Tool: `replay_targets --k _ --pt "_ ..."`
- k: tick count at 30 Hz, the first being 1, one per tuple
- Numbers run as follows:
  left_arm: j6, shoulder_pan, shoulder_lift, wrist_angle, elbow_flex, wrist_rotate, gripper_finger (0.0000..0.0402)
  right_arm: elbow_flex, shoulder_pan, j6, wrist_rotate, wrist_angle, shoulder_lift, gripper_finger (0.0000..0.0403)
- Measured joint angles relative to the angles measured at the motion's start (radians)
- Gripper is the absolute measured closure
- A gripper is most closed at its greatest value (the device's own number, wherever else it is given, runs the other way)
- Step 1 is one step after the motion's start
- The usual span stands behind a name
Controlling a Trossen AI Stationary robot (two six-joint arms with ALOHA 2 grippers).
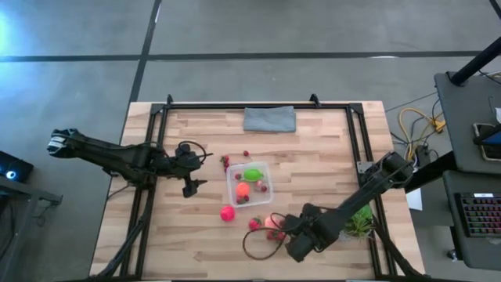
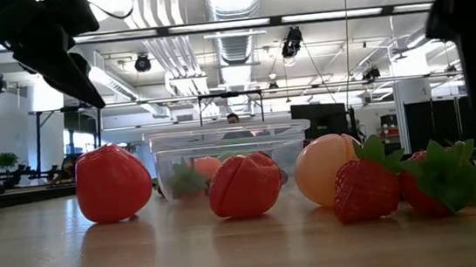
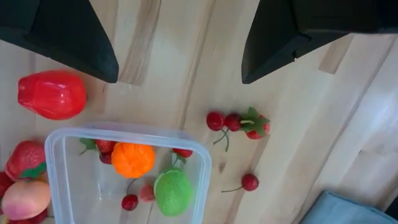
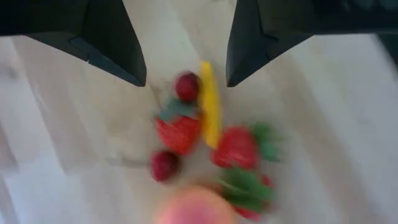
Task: Pick and placing Produce into tupperware
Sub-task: Put the red cherry into the transparent container
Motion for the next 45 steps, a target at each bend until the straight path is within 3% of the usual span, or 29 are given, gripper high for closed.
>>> replay_targets --k 7,21,45 --pt "0.002 0.0 0.014 0.036 -0.024 0.029 0.0076 -0.062 -0.008 0.012 -0.053 0.003 0.002 0.0202" --pt "0.003 0.0 0.019 0.064 -0.03 0.047 0.0076 -0.084 -0.008 -0.326 -0.027 0.088 0.003 0.0202" --pt "0.008 0.0 0.022 0.066 -0.03 0.047 0.0076 -0.195 -0.008 -0.267 -0.026 0.218 0.002 0.0202"
